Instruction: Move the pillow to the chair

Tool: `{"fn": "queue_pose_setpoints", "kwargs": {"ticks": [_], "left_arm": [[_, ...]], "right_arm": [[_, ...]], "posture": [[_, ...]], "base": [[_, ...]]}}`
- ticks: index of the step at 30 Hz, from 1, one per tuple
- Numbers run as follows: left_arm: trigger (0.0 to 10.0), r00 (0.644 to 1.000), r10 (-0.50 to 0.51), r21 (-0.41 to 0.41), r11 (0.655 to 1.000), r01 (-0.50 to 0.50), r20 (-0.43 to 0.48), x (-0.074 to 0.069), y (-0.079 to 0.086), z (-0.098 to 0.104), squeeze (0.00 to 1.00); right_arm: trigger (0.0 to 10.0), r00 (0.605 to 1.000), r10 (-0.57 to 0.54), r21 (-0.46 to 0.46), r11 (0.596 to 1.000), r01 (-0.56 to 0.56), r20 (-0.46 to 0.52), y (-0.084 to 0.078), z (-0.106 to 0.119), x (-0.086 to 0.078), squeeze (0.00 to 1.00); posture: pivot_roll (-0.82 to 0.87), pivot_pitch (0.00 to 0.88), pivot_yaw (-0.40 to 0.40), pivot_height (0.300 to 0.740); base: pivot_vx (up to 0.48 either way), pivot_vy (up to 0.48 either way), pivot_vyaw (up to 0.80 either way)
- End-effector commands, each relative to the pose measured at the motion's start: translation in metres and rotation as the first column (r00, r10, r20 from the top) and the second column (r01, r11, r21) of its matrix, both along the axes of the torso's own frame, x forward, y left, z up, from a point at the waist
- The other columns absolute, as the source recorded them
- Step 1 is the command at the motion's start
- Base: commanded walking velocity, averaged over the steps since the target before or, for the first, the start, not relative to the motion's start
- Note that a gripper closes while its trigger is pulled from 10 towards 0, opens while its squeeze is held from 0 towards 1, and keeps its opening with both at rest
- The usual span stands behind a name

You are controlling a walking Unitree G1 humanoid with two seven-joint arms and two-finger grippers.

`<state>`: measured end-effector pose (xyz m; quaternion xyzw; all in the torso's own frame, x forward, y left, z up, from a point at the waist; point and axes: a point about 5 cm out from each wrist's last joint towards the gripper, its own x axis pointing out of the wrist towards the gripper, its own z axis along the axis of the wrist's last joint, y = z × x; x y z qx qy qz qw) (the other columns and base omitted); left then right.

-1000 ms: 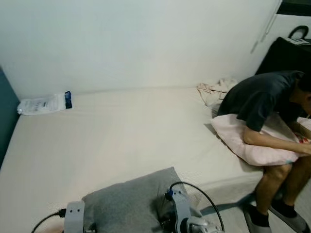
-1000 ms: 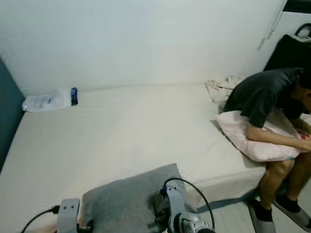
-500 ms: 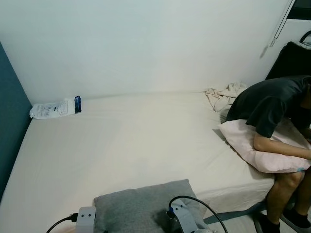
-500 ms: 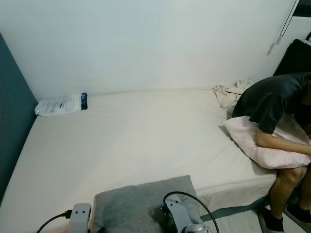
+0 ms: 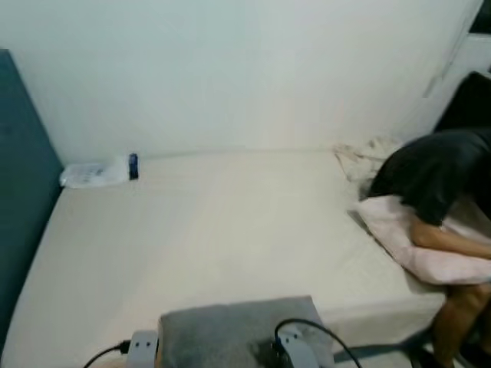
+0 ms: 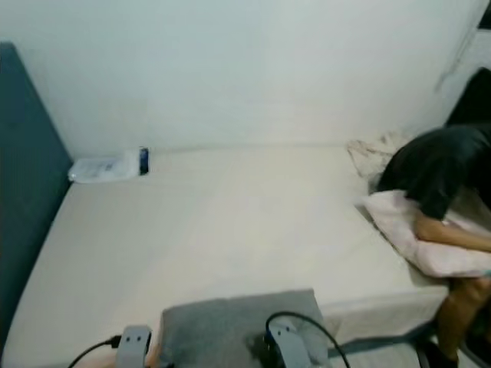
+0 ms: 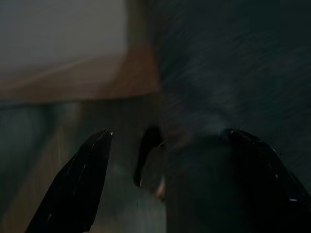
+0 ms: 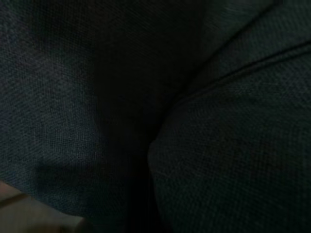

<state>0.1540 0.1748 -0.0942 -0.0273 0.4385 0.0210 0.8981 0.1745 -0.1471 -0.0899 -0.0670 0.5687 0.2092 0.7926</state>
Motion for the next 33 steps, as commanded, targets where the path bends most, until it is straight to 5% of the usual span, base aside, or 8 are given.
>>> {"fn": "queue_pose_setpoints", "kwargs": {"ticks": [1, 33], "left_arm": [[10.0, 0.998, -0.011, -0.003, 1.000, 0.011, -0.064, -0.014, -0.001, -0.006, 0.00], [10.0, 0.996, -0.060, -0.027, 0.998, 0.058, -0.062, -0.013, -0.008, -0.006, 0.00]], "right_arm": [[10.0, 0.997, 0.042, -0.028, 0.999, -0.043, -0.060, -0.001, -0.005, -0.012, 0.00], [10.0, 0.984, 0.168, -0.042, 0.984, -0.171, -0.062, -0.009, -0.003, -0.011, 0.00]], "posture": [[0.07, 0.058, -0.102, 0.740], [0.06, 0.048, -0.112, 0.740]], "base": [[0.000, 0.000, 0.78], [0.000, 0.000, 0.78]]}}
